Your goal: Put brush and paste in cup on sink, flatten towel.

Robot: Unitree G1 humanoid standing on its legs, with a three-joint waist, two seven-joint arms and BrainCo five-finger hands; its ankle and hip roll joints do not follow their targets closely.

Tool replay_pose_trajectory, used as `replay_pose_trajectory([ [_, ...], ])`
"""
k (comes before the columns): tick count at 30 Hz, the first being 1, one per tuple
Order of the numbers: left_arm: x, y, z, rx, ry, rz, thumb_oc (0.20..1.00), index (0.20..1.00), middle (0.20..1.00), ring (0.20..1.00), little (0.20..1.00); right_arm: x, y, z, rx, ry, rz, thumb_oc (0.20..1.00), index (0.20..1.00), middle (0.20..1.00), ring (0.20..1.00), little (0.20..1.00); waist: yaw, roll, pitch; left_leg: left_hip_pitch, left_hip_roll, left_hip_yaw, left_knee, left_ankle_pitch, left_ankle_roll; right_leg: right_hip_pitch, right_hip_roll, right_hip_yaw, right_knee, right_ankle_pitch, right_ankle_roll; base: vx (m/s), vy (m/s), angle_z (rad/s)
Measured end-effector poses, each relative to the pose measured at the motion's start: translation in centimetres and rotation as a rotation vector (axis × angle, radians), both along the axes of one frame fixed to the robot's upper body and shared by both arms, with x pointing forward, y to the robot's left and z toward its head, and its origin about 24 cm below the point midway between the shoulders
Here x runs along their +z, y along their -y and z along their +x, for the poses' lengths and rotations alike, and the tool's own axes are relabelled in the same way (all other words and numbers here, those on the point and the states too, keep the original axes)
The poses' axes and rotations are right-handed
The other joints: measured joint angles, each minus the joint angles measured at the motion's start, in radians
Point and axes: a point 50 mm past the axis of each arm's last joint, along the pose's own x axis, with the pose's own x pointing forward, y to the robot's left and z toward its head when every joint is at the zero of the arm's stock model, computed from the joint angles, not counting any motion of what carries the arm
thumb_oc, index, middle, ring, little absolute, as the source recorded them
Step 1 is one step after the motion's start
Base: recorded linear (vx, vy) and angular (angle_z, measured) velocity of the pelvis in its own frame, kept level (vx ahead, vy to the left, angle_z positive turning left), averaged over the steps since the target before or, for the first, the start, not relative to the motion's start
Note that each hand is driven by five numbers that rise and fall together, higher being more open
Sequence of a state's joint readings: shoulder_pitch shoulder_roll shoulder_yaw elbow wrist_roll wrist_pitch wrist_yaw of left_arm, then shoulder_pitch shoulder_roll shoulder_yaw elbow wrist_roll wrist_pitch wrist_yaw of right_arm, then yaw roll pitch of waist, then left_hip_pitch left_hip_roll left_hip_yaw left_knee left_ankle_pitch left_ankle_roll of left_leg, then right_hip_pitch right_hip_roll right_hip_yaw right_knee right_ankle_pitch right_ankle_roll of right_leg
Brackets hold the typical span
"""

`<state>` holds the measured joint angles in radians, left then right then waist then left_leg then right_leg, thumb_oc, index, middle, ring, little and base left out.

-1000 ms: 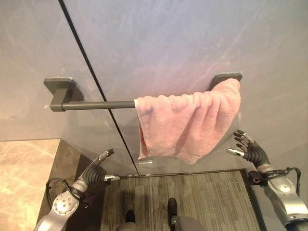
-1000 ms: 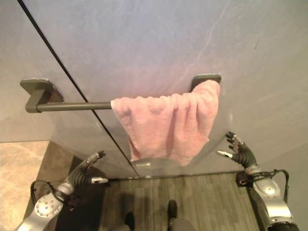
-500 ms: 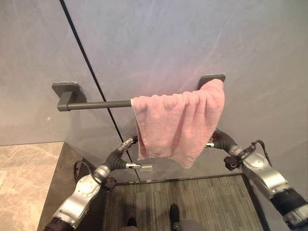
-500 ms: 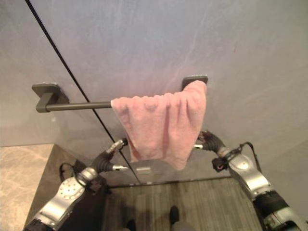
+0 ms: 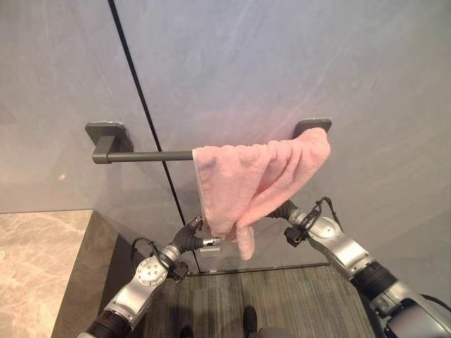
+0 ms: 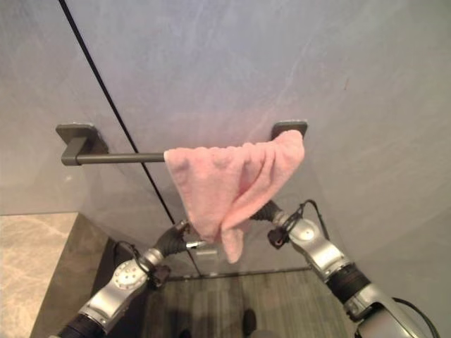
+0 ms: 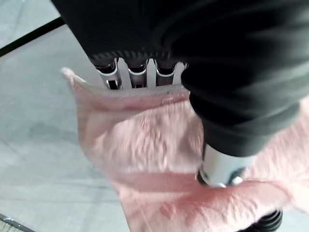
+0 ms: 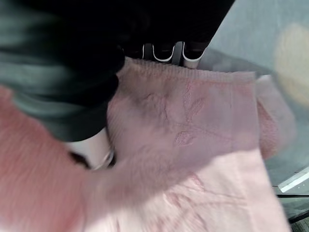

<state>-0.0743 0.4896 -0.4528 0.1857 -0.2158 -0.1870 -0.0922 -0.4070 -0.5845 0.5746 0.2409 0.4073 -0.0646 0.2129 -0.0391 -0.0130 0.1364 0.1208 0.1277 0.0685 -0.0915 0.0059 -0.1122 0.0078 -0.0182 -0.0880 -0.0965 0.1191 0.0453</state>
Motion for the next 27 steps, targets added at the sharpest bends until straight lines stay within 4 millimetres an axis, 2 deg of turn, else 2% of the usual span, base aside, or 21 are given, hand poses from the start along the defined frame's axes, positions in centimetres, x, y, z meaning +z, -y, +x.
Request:
replay_pose_trajectory([
  [2, 0.2, -0.4, 0.1, 0.01, 0.008, 0.01, 0.2, 0.2, 0.2, 0.2, 0.2, 0.0, 0.2, -0.2, -0.024, 0.005, 0.015, 0.2, 0.2, 0.2, 0.2, 0.2, 0.0, -0.001, -0.001, -0.005, 0.001, -0.001, 0.0, 0.0, 0.0, -0.005, 0.0, 0.0, 0.0, 0.0, 0.0, 0.03, 0.063, 0.02],
  [5, 1.0, -0.6, -0.1, -0.011, 0.054, 0.045, 0.2, 0.2, 0.2, 0.2, 0.2, -0.5, 2.1, -1.7, -0.13, 0.001, 0.085, 0.2, 0.2, 0.2, 0.2, 0.2, 0.008, -0.001, -0.001, -0.017, 0.001, -0.005, 0.0, 0.001, -0.001, -0.011, -0.001, -0.006, 0.0, -0.002, 0.001, 0.04, 0.052, 0.08],
  [7, 1.8, -0.4, 0.0, -0.026, 0.085, 0.045, 0.2, 0.2, 0.2, 0.2, 0.2, -0.8, 2.3, -2.0, -0.145, -0.002, 0.086, 0.2, 0.2, 0.2, 0.2, 0.2, 0.004, -0.001, -0.001, -0.016, 0.0, -0.004, 0.0, 0.001, -0.001, -0.012, -0.001, -0.004, 0.0, -0.003, 0.002, 0.04, 0.036, -0.03],
  [8, 3.0, -0.4, -0.1, -0.051, 0.143, 0.066, 0.2, 0.2, 0.2, 0.2, 0.2, -0.2, 2.9, -2.6, -0.176, 0.022, 0.119, 0.2, 0.2, 0.2, 0.2, 0.2, 0.001, -0.001, -0.001, -0.018, -0.001, -0.005, -0.001, 0.001, -0.001, -0.013, -0.002, -0.006, 0.0, -0.004, 0.003, 0.04, 0.039, -0.02],
  [12, 6.2, -0.9, -0.1, -0.043, 0.275, 0.044, 0.2, 0.2, 0.2, 0.2, 0.2, 0.9, 2.9, -4.0, -0.179, 0.052, 0.213, 0.2, 0.2, 0.2, 0.2, 0.2, -0.005, -0.001, -0.001, -0.019, -0.001, -0.004, -0.001, 0.0, 0.0, -0.016, -0.002, -0.004, 0.0, -0.004, 0.003, 0.02, 0.014, 0.0],
  [14, 8.4, -1.2, -0.7, -0.029, 0.374, 0.007, 0.2, 0.2, 0.2, 0.2, 0.2, 2.5, 2.9, -5.3, -0.148, 0.098, 0.281, 0.2, 0.2, 0.2, 0.2, 0.2, -0.006, -0.001, 0.0, -0.02, -0.001, -0.003, -0.001, -0.003, 0.0, -0.017, -0.002, -0.004, 0.0, -0.005, 0.004, 0.05, 0.024, -0.01],
  [17, 10.3, -1.6, -1.9, 0.006, 0.472, -0.057, 0.2, 0.2, 0.2, 0.2, 0.2, 5.0, 2.5, -6.5, -0.107, 0.195, 0.377, 0.2, 0.2, 0.2, 0.2, 0.2, -0.006, -0.003, -0.001, -0.019, -0.002, -0.001, -0.005, -0.007, 0.001, -0.016, -0.004, -0.004, 0.0, -0.013, 0.011, 0.0, 0.0, 0.0],
  [19, 10.5, -1.8, -2.4, 0.048, 0.499, -0.11, 0.2, 0.2, 0.2, 0.2, 0.2, 5.6, 1.9, -6.6, -0.084, 0.215, 0.452, 0.2, 0.2, 0.2, 0.2, 0.2, -0.001, -0.008, -0.005, -0.023, -0.004, -0.002, -0.005, -0.008, 0.003, -0.015, -0.006, -0.004, 0.0, -0.015, 0.013, 0.01, -0.002, 0.05],
  [20, 10.1, -2.0, -2.9, 0.147, 0.491, -0.212, 0.2, 0.2, 0.2, 0.2, 0.2, 5.9, 0.8, -6.7, -0.048, 0.223, 0.489, 0.2, 0.2, 0.2, 0.2, 0.2, 0.003, -0.014, -0.009, -0.026, -0.01, -0.007, -0.001, -0.008, 0.004, -0.02, -0.011, -0.008, 0.0, -0.016, 0.014, 0.02, -0.002, 0.1],
  [22, 10.0, -2.3, -3.1, 0.179, 0.496, -0.212, 0.2, 0.2, 0.2, 0.2, 0.2, 6.0, 0.3, -6.6, -0.036, 0.222, 0.501, 0.2, 0.2, 0.2, 0.2, 0.2, 0.028, -0.017, -0.012, -0.038, -0.01, -0.011, -0.001, -0.008, 0.004, -0.025, -0.014, -0.014, 0.0, -0.015, 0.014, 0.01, -0.013, 0.13],
  [25, 8.2, -2.5, -3.6, 0.334, 0.455, -0.291, 0.2, 0.2, 0.2, 0.2, 0.2, 5.5, -1.7, -6.3, -0.011, 0.193, 0.557, 0.2, 0.2, 0.2, 0.2, 0.2, 0.056, -0.017, -0.016, -0.041, -0.016, -0.041, -0.001, -0.006, 0.007, -0.007, -0.022, -0.045, 0.001, -0.017, 0.015, -0.03, -0.032, 0.31],
  [27, 6.2, -3.0, -3.8, 0.391, 0.376, -0.265, 0.2, 0.2, 0.2, 0.2, 0.2, 4.5, -3.1, -5.9, -0.009, 0.141, 0.58, 0.2, 0.2, 0.2, 0.2, 0.2, 0.074, -0.019, -0.02, -0.052, -0.018, -0.068, 0.0, -0.003, 0.006, -0.008, -0.025, -0.068, 0.0, -0.022, 0.016, -0.01, -0.001, 0.34],
])
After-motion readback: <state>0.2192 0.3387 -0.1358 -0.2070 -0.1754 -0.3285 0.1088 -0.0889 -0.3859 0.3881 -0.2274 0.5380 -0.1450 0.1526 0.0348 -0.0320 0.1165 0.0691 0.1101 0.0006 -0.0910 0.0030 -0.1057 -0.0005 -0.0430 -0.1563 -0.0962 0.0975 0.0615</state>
